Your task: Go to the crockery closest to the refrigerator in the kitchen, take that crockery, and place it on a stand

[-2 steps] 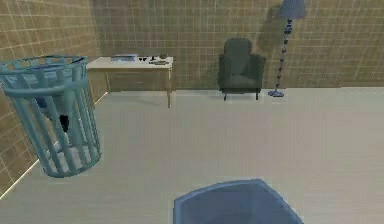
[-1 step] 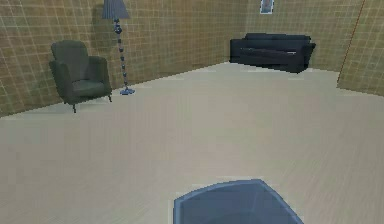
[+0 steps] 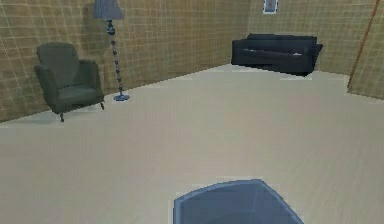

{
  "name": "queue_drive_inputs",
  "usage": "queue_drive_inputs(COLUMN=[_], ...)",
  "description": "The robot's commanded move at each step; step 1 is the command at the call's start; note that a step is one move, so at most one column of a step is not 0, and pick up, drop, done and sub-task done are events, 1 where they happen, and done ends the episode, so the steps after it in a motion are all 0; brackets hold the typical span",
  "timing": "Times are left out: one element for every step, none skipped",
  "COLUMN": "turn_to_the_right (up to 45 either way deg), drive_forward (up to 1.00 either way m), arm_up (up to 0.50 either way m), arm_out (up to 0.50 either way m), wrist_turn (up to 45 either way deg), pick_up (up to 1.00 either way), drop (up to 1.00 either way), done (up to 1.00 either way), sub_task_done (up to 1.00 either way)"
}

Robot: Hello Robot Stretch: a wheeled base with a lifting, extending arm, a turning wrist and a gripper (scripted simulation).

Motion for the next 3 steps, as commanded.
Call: queue_drive_inputs(turn_to_the_right=[0.0, 33.0, 0.0], drive_forward=[0.1, 0.0, 1.0], arm_up=[0.0, 0.0, 0.0], arm_out=[0.0, 0.0, 0.0], wrist_turn=[0.0, 0.0, 0.0], pick_up=[0.0, 0.0, 0.0], drop=[0.0, 0.0, 0.0], done=[0.0, 0.0, 0.0], sub_task_done=[0.0, 0.0, 0.0])
